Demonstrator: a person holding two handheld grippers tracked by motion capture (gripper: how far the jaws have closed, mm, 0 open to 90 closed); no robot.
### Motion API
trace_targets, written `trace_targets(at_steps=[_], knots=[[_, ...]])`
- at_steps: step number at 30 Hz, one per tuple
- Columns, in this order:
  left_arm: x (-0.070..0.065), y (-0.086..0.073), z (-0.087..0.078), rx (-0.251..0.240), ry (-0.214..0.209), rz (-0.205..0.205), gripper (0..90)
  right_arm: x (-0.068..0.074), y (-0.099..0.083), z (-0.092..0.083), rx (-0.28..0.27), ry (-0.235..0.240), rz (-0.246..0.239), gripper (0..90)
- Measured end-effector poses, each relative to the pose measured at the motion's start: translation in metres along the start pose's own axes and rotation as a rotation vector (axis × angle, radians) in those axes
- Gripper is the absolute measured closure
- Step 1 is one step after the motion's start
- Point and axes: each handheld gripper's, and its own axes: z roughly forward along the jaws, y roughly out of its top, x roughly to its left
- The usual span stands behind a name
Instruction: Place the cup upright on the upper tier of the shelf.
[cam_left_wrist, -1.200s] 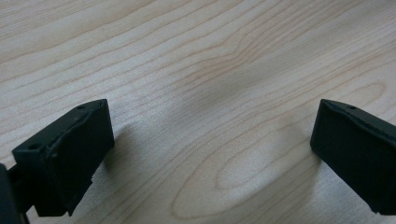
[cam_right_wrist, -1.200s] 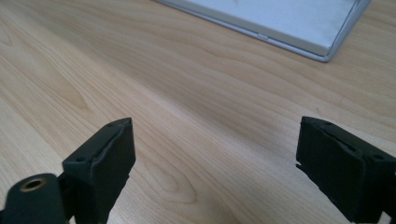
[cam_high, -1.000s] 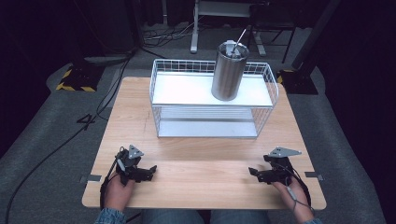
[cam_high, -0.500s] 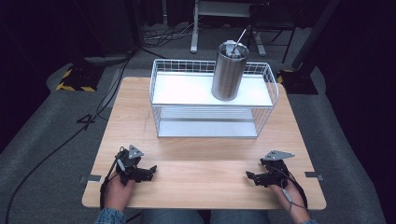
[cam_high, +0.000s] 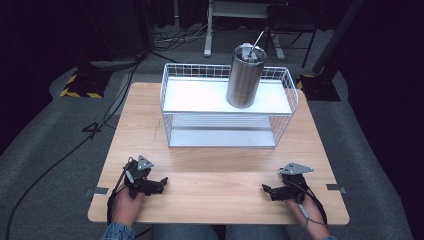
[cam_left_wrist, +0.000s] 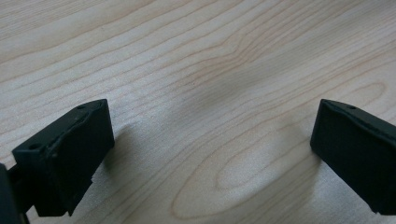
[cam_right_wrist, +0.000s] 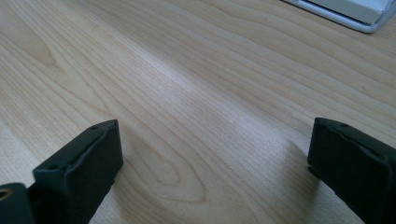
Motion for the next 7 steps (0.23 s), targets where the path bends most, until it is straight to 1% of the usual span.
trace_targets(at_steps=[7], knots=[[-0.0001, 0.0000, 0.0001, -0.001, 0.000, -0.002, 0.1, -0.0004, 0.0003, 0.0005, 0.003, -0.005, 0.000, 2.0]])
